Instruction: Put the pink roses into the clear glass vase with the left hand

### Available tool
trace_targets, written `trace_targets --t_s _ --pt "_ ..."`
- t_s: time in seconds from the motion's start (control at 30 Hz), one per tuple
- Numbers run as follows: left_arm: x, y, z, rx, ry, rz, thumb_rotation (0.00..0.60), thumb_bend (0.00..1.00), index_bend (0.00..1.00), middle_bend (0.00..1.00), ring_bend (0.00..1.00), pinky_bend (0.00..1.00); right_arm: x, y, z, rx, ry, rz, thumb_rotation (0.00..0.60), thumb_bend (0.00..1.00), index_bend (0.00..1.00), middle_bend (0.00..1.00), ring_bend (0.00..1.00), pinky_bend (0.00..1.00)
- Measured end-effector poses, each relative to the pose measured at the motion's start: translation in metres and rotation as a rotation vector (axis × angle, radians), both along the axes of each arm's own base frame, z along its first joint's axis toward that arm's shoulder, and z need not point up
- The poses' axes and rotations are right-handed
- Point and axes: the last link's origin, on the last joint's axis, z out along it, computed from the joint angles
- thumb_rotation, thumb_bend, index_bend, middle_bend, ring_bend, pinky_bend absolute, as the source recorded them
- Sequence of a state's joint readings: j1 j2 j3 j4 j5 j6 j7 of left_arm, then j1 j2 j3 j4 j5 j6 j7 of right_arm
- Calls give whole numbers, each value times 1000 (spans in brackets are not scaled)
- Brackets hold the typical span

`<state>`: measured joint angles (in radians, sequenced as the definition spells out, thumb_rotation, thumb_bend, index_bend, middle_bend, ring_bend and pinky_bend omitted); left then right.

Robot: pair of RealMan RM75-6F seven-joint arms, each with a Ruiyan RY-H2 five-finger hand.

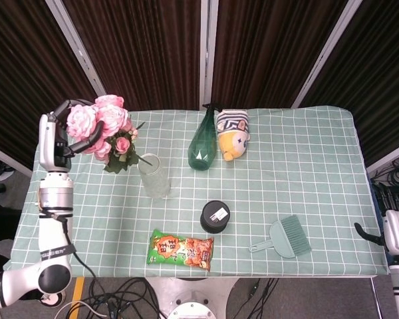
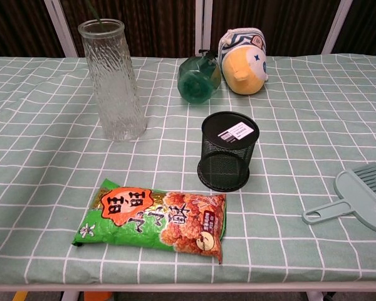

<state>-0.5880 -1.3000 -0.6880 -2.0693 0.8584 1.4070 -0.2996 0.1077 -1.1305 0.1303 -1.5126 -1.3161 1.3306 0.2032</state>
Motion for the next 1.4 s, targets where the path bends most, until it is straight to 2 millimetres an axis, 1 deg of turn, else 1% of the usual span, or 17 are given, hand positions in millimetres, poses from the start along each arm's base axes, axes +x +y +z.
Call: trace_targets --t_s 0.2,0.27,0.33,0.37,0.47,0.5,0.57,0.63,0.8,0.97,1.03,1.13,1.23,1.33,1.4 --pt "-8 3 -22 -80 27 20 600 273 509 436 415 615 -5 -1 0 1 -3 -13 600 162 8 0 0 0" --pt "-10 4 -29 -107 33 22 600 272 506 422 404 602 -6 -1 -2 6 -8 -16 600 162 8 0 0 0" --pt "-11 5 -32 -121 36 16 600 270 484 393 367 568 -7 -1 -2 10 -8 -16 600 163 8 0 0 0" --pt "-11 5 -35 -132 38 5 600 267 451 360 329 529 -7 -2 -2 9 -7 -14 600 163 8 0 0 0" --pt "-10 6 -41 -174 42 -39 600 228 243 179 151 314 -6 -2 1 -2 -4 -9 600 162 8 0 0 0" --pt "-9 6 -43 -187 41 -57 600 212 196 135 109 262 -5 -2 2 -6 -3 -8 600 162 8 0 0 0" --pt "-9 5 -45 -211 37 -97 600 176 148 79 53 191 -5 -2 4 -11 -2 -8 600 161 8 0 0 0" --pt "-11 4 -46 -227 32 -124 600 153 144 74 45 168 -5 -1 4 -9 -4 -11 600 161 8 0 0 0" --pt "-20 4 -42 -257 -8 -120 600 127 144 74 44 148 -4 -1 4 -3 -11 -6 600 161 8 0 0 0" --pt "-24 3 -33 -215 -25 -112 600 97 144 74 44 147 -3 -2 4 -1 -10 -2 600 162 8 0 0 0" --pt "-27 1 -28 -192 -14 -109 600 97 144 74 44 148 -2 -2 4 -3 -10 0 600 162 8 0 0 0" --pt "-37 -3 -25 -165 49 -96 600 113 147 74 45 176 -1 -1 6 -12 -9 9 600 162 8 0 0 0" --pt "-55 -10 -25 -142 134 -68 600 119 154 74 45 183 0 0 8 -24 -10 22 600 163 8 0 0 0" --pt "-79 -19 -23 -98 223 -32 600 130 157 74 45 186 0 1 10 -36 -10 31 600 163 9 0 0 0" --pt "-98 -29 -22 -66 289 -5 600 151 162 79 46 206 0 2 11 -45 -11 36 600 163 9 0 0 0"
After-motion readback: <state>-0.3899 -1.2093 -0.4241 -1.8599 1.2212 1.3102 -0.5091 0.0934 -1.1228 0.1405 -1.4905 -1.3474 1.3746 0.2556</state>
